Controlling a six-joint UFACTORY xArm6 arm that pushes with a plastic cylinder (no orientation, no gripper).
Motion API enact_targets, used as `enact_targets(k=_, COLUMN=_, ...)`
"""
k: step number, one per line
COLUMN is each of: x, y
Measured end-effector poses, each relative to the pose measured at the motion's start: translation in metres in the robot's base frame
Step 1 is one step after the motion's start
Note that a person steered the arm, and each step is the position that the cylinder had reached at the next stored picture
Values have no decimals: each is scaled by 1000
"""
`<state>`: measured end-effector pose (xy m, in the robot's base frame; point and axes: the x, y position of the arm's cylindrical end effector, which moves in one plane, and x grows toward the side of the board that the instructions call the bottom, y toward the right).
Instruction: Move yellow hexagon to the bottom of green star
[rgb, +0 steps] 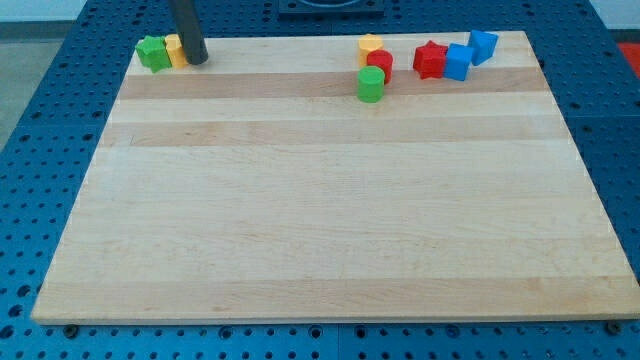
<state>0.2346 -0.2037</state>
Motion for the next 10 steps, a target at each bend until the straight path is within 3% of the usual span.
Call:
enact_targets(k=1, x=-1, y=39)
enact_targets(k=3, x=-42, y=176)
enact_targets(k=5, x=-39, y=299)
enact_targets(k=7, x=-1, y=284)
enact_targets(k=10, x=-3, y=208)
